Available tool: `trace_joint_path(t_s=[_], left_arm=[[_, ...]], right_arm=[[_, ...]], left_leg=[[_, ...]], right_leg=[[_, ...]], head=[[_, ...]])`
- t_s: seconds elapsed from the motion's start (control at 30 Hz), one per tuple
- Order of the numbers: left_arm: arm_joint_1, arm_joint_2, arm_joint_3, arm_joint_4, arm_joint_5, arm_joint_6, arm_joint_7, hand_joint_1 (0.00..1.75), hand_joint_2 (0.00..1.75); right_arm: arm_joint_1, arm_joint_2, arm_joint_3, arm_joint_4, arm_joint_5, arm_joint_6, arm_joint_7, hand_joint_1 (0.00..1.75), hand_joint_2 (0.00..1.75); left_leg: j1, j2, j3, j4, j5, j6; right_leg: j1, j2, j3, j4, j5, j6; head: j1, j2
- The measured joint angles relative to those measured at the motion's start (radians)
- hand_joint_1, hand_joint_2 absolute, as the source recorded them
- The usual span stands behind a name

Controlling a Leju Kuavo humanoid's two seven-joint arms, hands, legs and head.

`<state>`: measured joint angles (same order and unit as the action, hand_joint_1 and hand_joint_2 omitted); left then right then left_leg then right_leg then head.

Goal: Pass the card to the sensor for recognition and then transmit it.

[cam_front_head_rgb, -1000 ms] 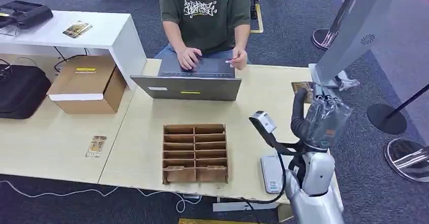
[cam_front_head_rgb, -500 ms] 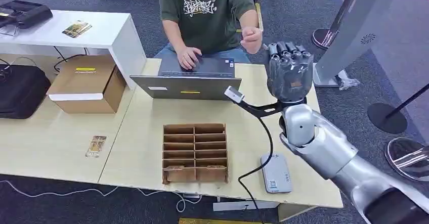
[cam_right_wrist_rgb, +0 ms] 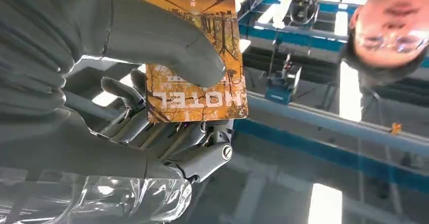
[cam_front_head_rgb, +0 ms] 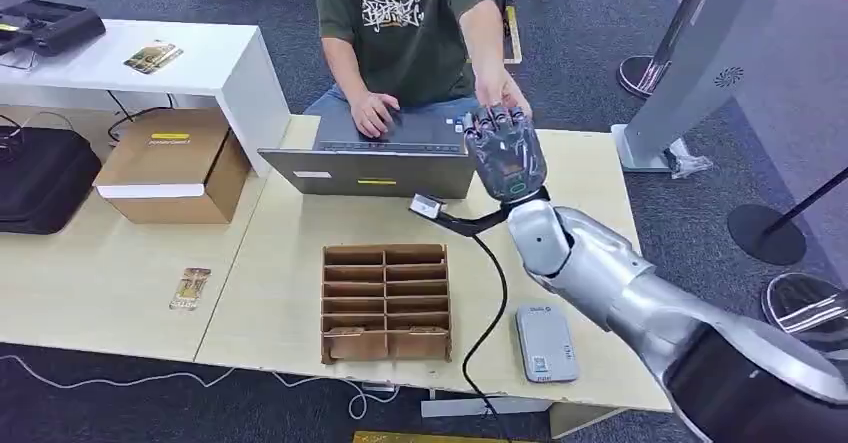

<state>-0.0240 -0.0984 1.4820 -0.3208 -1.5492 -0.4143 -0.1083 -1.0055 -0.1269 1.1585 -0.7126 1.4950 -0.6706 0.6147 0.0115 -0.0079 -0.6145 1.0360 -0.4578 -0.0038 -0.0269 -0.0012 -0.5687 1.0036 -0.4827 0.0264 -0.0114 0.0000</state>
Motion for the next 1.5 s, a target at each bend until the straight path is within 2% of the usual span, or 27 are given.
trace_joint_path(t_s=[0.23,0.43,0.83,1.23,1.27,1.3,1.33,1.37,1.5], left_arm=[[-0.008,0.029,-0.019,0.032,0.0,0.016,0.0,0.0,0.0],[-0.014,0.041,-0.049,0.052,0.0,0.019,0.0,0.0,0.0],[-0.016,0.056,-0.101,0.069,0.0,0.026,0.001,0.0,0.0],[-0.016,0.059,-0.102,0.075,0.002,0.027,0.001,0.0,0.0],[-0.015,0.059,-0.102,0.075,0.003,0.027,0.001,0.0,0.0],[-0.015,0.059,-0.102,0.075,0.003,0.027,0.001,0.0,0.0],[-0.015,0.059,-0.102,0.075,0.003,0.027,0.001,0.0,0.0],[-0.015,0.059,-0.102,0.075,0.003,0.027,0.001,0.0,0.0],[-0.015,0.059,-0.102,0.075,0.002,0.027,0.001,0.0,0.0]], right_arm=[[-0.035,0.069,0.011,0.12,0.0,-0.001,-0.065,1.75,1.75],[-0.054,0.101,0.017,0.178,0.0,-0.001,-0.082,1.75,1.75],[-0.064,0.115,0.019,0.229,0.0,-0.001,-0.082,1.75,1.75],[-0.064,0.115,0.018,0.235,0.0,-0.001,-0.088,1.75,1.75],[-0.064,0.115,0.018,0.235,0.0,-0.001,-0.088,1.41,1.75],[-0.064,0.115,0.017,0.236,0.0,-0.001,-0.088,1.41,1.75],[-0.064,0.116,0.016,0.236,0.0,-0.001,-0.088,0.82,1.75],[-0.064,0.116,0.016,0.236,0.0,-0.001,-0.088,0.03,1.75],[-0.061,0.116,0.011,0.239,0.0,-0.001,-0.087,0.0,1.75]], left_leg=[[0.0,0.0,0.0,0.0,0.0,0.0],[0.0,0.0,0.0,0.0,0.0,0.0],[0.0,0.0,0.001,0.0,0.0,0.0],[0.0,0.0,0.001,0.0,0.0,0.0],[0.0,0.0,0.001,0.0,0.0,0.0],[0.0,0.0,0.001,0.0,0.0,0.0],[0.0,0.0,0.001,0.0,0.0,0.0],[0.0,0.0,0.001,0.0,0.0,0.0],[0.0,0.0,0.001,0.0,0.0,0.0]], right_leg=[[0.0,0.0,0.0,0.0,0.0,0.0],[0.0,0.0,0.0,0.0,0.0,0.0],[0.0,0.0,0.001,0.0,0.0,0.0],[0.0,0.0,0.001,0.0,0.0,0.0],[0.0,0.0,0.001,0.0,0.0,0.0],[0.0,0.0,0.001,0.0,0.0,0.0],[0.0,0.0,0.001,0.0,0.0,0.0],[0.0,0.0,0.001,0.0,0.0,0.0],[0.0,0.0,0.001,0.0,0.0,0.0]], head=[[0.0,0.0],[0.0,0.0],[0.0,0.0],[0.0,0.0],[0.0,0.0],[0.0,0.0],[0.0,0.0],[0.0,0.0],[0.0,0.0]])
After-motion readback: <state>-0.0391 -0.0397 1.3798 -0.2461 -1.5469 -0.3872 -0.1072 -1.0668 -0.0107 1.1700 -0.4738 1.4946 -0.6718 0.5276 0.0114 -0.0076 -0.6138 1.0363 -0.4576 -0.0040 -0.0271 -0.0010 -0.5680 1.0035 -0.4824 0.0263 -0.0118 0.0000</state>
